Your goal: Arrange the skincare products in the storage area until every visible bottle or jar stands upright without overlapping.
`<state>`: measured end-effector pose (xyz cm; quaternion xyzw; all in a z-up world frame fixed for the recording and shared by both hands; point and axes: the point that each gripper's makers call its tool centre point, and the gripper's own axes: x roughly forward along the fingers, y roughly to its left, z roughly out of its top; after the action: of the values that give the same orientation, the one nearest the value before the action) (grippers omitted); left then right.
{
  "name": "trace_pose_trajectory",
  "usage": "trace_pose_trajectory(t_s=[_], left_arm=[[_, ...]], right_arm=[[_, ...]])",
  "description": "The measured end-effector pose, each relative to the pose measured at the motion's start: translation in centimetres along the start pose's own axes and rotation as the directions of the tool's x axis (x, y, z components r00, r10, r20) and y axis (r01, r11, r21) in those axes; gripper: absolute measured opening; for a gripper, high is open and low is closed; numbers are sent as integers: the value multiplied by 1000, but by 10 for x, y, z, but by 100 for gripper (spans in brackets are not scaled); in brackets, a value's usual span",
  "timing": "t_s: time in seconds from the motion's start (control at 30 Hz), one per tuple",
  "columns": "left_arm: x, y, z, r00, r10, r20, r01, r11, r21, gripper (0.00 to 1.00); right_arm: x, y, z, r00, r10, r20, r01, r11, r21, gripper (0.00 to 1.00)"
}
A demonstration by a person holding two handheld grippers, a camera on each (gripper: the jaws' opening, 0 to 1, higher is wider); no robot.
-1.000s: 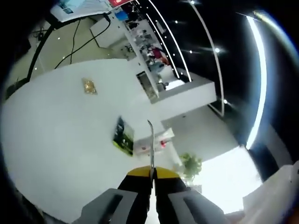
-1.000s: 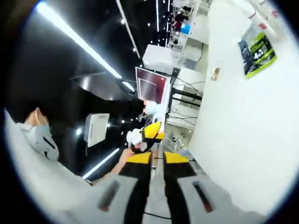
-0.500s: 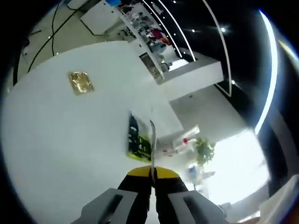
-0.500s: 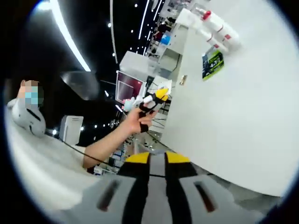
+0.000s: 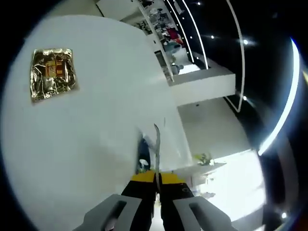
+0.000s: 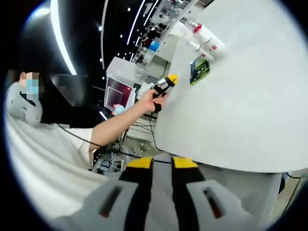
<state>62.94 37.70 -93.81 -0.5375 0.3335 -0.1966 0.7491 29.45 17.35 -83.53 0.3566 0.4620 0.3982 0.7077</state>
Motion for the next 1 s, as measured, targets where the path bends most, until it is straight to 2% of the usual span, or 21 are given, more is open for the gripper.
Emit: trace_pose_trajectory(t_s=[0.13,0.3,0.43,0.57,0.6,0.63,1.0], left_arm=[[14,11,8,1000,8,-15,-8,1000,-19,1],[22,15,16,999,28,-38,-28,1000,8,1],[22,27,15,990,82,-112,-77,996,45,1],[29,26,6,981,87,-175,-79,996,48,1],[31,29,8,979,102,-174,-91,993,71,1],[34,25,8,980,87,-179,-78,995,58,1],[32,28,16,972,132,-192,-122,991,63,3]], right_arm=[[-5,-2,-6,999,-33,-5,33,999,-1,16],[-8,-3,-7,998,-57,3,57,998,16,16],[-8,-4,-7,998,-65,-1,65,998,17,17],[-7,-7,-5,998,-67,1,67,997,26,17],[-6,-7,-5,998,-66,0,66,997,27,17],[-6,-6,-5,998,-64,-2,64,998,24,17],[-8,-6,-2,998,-56,18,56,998,24,17]])
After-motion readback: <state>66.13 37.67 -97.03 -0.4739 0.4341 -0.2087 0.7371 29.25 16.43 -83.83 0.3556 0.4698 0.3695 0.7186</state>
